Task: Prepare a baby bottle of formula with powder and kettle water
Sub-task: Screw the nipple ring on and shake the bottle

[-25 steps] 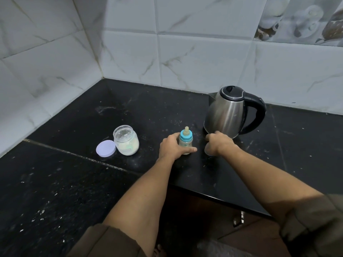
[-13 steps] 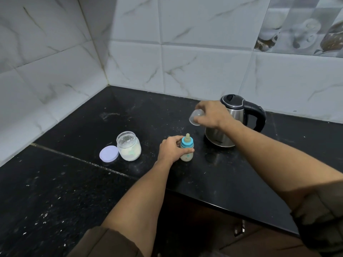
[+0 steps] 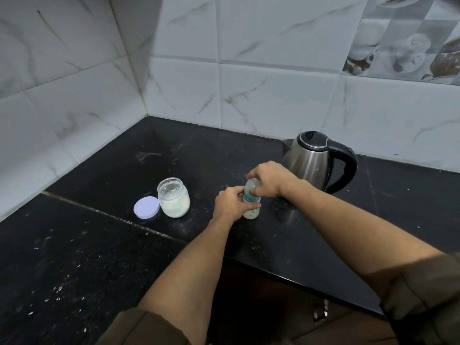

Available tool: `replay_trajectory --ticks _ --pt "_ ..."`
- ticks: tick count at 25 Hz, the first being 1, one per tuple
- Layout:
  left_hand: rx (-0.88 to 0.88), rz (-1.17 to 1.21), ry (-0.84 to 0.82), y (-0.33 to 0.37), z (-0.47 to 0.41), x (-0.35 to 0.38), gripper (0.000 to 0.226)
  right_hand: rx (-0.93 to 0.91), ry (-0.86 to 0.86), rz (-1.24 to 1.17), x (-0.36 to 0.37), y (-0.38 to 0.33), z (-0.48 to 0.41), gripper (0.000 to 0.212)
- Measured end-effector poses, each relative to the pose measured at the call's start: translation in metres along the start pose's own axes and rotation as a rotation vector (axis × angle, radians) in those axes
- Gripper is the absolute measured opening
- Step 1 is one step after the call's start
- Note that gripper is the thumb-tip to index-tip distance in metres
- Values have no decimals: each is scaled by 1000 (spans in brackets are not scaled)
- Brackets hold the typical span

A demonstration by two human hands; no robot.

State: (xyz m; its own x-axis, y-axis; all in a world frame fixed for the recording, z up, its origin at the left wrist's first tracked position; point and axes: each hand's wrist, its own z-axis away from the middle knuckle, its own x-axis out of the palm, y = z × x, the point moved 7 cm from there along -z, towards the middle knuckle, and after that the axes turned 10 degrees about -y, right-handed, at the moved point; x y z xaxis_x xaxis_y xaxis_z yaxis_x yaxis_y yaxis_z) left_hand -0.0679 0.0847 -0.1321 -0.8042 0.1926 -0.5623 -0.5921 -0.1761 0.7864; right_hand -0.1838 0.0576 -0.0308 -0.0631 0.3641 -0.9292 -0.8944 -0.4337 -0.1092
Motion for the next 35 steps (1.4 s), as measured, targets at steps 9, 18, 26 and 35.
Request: replay_trajectory --ticks 9,18,26,35 --pt "40 -4 -7 1 0 1 51 14 -4 39 3 3 -19 42" --pt "60 -26 0 -1 0 2 50 -1 -25 66 3 0 -26 45" --pt "64 -86 21 14 -4 -16 49 -124 73 -234 52 38 2 114" --pt "292 -52 147 102 -24 -104 37 -176 545 -538 -35 18 -11 120"
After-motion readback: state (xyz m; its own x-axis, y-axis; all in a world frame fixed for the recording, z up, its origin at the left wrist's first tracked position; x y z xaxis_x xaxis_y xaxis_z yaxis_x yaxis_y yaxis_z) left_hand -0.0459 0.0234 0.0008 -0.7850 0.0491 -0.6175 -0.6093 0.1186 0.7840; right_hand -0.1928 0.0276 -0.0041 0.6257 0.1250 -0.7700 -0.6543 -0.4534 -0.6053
